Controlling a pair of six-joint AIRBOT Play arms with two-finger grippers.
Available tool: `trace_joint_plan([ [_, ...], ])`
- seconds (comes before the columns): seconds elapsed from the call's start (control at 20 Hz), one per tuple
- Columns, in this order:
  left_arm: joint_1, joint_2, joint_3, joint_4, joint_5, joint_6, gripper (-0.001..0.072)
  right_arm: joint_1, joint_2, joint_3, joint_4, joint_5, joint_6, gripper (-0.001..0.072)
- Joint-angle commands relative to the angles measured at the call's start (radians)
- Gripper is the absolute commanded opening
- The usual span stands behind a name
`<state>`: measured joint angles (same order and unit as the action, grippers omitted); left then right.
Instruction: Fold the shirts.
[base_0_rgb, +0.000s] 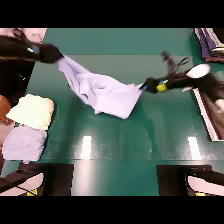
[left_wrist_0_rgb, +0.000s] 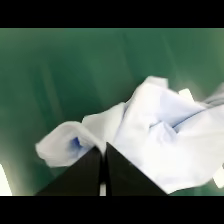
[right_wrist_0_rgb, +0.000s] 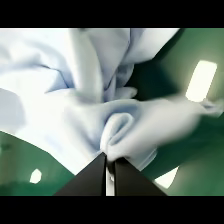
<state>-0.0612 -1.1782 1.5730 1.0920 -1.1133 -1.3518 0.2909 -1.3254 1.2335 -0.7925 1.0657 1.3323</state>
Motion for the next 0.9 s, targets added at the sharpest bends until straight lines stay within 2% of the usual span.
trace_joint_plan([
  [0.0, 0.010, 0.124, 0.130, 0.026, 0.003, -0.010, 0.0025, -0.090, 0.188, 0.140, -0.100, 0.080, 0.024, 0.0016],
  [0.15, 0.010, 0.219, 0.231, 0.023, 0.005, -0.010, 0.0025, -0.149, 0.311, 0.259, -0.102, 0.141, 0.024, 0.0016],
  [0.3, 0.010, 0.282, 0.339, 0.023, 0.002, -0.011, 0.0025, -0.214, 0.430, 0.345, -0.102, 0.142, 0.024, 0.0016],
  [0.55, 0.010, 0.296, 0.512, 0.022, 0.011, -0.056, 0.0024, -0.380, 0.561, 0.451, -0.102, 0.189, 0.050, 0.0016],
  [0.7, 0.010, 0.284, 0.471, 0.035, 0.004, -0.055, 0.0024, -0.496, 0.553, 0.501, -0.101, 0.322, 0.113, 0.0016],
  [0.85, 0.010, 0.212, 0.304, 0.113, -0.015, -0.058, 0.0024, -0.533, 0.460, 0.496, -0.102, 0.486, 0.206, 0.0016],
])
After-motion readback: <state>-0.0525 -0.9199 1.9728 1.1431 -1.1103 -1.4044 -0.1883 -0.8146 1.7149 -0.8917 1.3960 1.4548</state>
